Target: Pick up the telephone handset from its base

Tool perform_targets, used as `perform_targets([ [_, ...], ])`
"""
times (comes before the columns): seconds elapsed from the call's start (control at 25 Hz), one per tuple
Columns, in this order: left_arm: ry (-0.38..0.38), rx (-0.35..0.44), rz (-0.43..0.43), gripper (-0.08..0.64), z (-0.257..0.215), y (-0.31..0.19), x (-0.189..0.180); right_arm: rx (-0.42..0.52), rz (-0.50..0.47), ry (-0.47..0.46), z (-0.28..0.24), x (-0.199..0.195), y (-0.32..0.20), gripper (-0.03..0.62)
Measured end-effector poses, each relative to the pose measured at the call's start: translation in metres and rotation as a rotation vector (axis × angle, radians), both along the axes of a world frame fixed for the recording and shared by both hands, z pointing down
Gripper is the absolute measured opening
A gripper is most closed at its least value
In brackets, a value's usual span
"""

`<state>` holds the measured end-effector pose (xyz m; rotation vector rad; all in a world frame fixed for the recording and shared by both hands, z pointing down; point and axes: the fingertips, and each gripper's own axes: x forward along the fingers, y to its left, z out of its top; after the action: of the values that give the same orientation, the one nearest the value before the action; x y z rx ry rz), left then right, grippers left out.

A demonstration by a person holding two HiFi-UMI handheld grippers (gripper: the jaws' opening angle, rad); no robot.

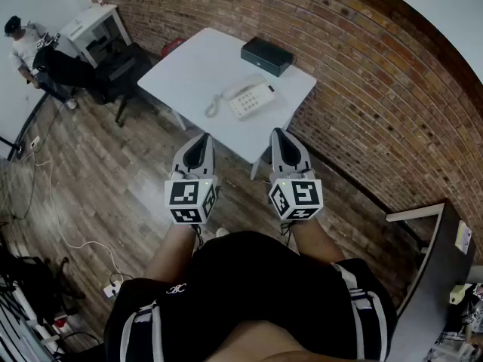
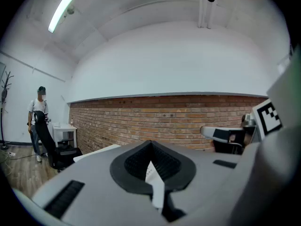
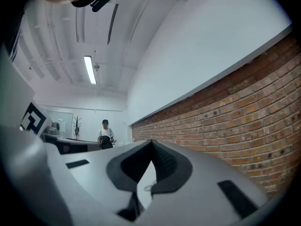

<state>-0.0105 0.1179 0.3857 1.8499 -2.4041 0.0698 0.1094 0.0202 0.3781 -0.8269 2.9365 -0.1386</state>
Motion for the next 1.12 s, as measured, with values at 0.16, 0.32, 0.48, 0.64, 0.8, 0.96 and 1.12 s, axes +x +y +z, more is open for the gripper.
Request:
perform_targets([
  [0.16,-0.009,0.013,-0.006,0.002,-0.006,0.000,0.002,-0.008,-0.004,-0.003,-0.001,0.003,-0.001,-0.003],
  [0.32,0.002,-0.005,0.006,0.002,0.000,-0.007,0.000,-0.014,-0.016,-0.018,-0.002,0.000,-0.003,-0.003],
  [0.48,0.019,-0.008,0.015,0.002,0.003,-0.005,-0.006,-0.021,-0.031,-0.035,-0.004,-0.006,0.005,-0.003],
  [0.64,0.018,0.000,0.023,0.002,0.001,0.000,-0.016,-0.027,-0.027,-0.024,-0.003,-0.018,0.010,-0.003],
  [0.8,0.021,0.006,0.027,0.002,0.001,0.004,-0.032,-0.037,-0.012,-0.031,-0.002,-0.031,0.013,-0.003],
  [0.96,0.028,0.011,0.042,0.002,0.006,0.007,-0.050,-0.041,0.005,-0.028,0.001,-0.044,0.018,-0.003],
  [1.12,0.040,-0.004,0.068,0.002,0.014,0.007,-0.061,-0.036,0.023,-0.022,0.006,-0.052,0.026,-0.003],
])
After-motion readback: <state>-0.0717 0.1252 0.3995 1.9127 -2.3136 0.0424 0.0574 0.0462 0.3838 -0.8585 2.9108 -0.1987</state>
